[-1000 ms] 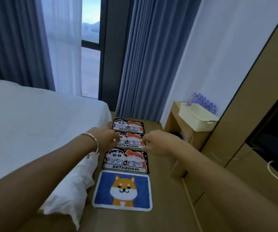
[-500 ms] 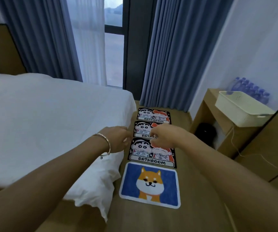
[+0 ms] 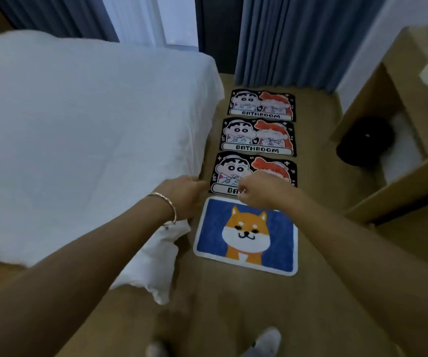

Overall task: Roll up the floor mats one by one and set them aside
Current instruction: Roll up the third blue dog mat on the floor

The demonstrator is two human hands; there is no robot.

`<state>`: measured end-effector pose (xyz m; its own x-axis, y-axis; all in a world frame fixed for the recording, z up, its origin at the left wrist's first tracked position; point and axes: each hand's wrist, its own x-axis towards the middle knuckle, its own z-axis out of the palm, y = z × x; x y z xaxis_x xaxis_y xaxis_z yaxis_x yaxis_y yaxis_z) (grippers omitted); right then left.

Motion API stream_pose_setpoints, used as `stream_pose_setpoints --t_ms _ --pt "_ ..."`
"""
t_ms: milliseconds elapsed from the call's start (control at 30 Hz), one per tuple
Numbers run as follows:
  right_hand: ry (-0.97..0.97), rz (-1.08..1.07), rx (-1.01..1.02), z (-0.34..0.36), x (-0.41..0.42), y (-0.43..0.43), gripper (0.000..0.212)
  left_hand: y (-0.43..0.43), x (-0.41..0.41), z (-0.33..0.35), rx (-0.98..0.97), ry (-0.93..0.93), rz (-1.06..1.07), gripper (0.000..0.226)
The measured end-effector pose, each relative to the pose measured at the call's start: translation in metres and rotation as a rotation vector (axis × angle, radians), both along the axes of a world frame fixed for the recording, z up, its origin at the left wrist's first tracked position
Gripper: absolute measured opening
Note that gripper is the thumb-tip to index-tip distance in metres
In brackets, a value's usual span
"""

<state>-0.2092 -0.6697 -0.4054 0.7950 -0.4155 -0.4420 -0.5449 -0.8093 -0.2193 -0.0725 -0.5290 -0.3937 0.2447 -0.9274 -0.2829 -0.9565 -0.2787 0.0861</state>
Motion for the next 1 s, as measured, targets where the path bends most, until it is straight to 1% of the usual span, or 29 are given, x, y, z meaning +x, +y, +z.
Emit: stream_pose_setpoints --t_ms 100,167,200,267,367,467,533,633,733,867,933,1000 --pt "0.011 -0.035 0.056 -0.1 0.026 -0.018 0.032 -0.032 0.018 -0.1 0.046 0.042 -0.053 0.032" --pt "0.024 -0.062 0.086 -0.183 0.042 -0.025 0.034 -0.049 0.033 -0.185 0.09 0.03 -0.118 0.024" --pt "0.042 -0.067 0.101 -0.229 0.049 -0.028 0.033 -0.056 0.041 -0.23 0.127 0.023 -0.136 0.024" --pt "0.067 -0.072 0.109 -0.327 0.065 -0.031 0.033 -0.07 0.059 -0.323 0.211 0.001 -0.154 0.03" --pt "0.093 -0.104 0.123 -0.462 0.088 -0.029 0.03 -0.08 0.084 -0.447 0.296 -0.001 -0.126 0.039" --pt "0.108 -0.117 0.164 -0.578 0.108 -0.013 0.021 -0.077 0.099 -0.555 0.356 0.012 -0.151 0.059" --pt "0.08 -0.114 0.173 -0.645 0.116 0.001 0.025 -0.072 0.106 -0.614 0.369 0.011 -0.161 0.067" --pt "0.043 -0.104 0.188 -0.724 0.126 0.02 0.027 -0.057 0.115 -0.68 0.359 0.037 -0.111 0.069" --pt "0.037 -0.129 0.205 -0.773 0.139 0.034 0.038 -0.042 0.123 -0.722 0.337 0.082 -0.046 0.067" --pt "-0.006 -0.143 0.159 -0.803 0.155 0.052 0.054 -0.038 0.133 -0.747 0.327 0.135 -0.012 0.063" --pt "-0.019 -0.164 0.127 -0.812 0.161 0.061 0.062 -0.041 0.137 -0.752 0.288 0.148 0.012 0.062" --pt "0.009 -0.168 0.104 -0.817 0.166 0.071 0.071 -0.041 0.139 -0.756 0.254 0.148 0.04 0.058"
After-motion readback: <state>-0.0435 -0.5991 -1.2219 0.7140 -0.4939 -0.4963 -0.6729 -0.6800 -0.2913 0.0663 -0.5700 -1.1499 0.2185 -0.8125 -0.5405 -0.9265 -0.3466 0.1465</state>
